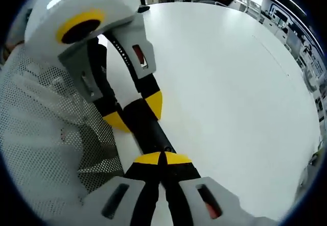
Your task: Press the specified remote control buttons in sequence, fully releasing each button before pressing the next.
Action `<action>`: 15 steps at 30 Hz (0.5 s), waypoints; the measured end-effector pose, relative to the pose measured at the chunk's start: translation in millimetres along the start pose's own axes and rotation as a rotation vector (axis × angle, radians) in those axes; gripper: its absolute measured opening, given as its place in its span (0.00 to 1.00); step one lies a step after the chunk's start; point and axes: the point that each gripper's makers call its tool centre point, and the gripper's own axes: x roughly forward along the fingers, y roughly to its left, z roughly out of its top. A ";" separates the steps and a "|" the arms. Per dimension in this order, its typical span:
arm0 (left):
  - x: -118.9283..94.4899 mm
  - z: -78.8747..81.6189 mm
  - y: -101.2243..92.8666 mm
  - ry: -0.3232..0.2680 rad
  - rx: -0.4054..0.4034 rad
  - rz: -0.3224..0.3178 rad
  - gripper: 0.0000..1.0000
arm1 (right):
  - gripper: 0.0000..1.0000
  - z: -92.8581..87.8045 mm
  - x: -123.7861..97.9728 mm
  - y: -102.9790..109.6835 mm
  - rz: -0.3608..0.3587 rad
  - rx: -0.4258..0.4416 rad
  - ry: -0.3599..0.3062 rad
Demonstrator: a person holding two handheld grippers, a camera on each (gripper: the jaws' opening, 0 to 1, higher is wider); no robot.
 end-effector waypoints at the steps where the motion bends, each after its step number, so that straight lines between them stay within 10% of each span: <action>1: 0.1 0.0 0.1 0.000 -0.001 0.000 0.25 | 0.00 0.0 -0.1 -0.5 0.007 0.006 0.002; 15: -0.5 -0.1 -0.8 0.006 -0.001 -0.002 0.25 | 0.00 0.3 2.4 -4.2 0.064 0.072 0.121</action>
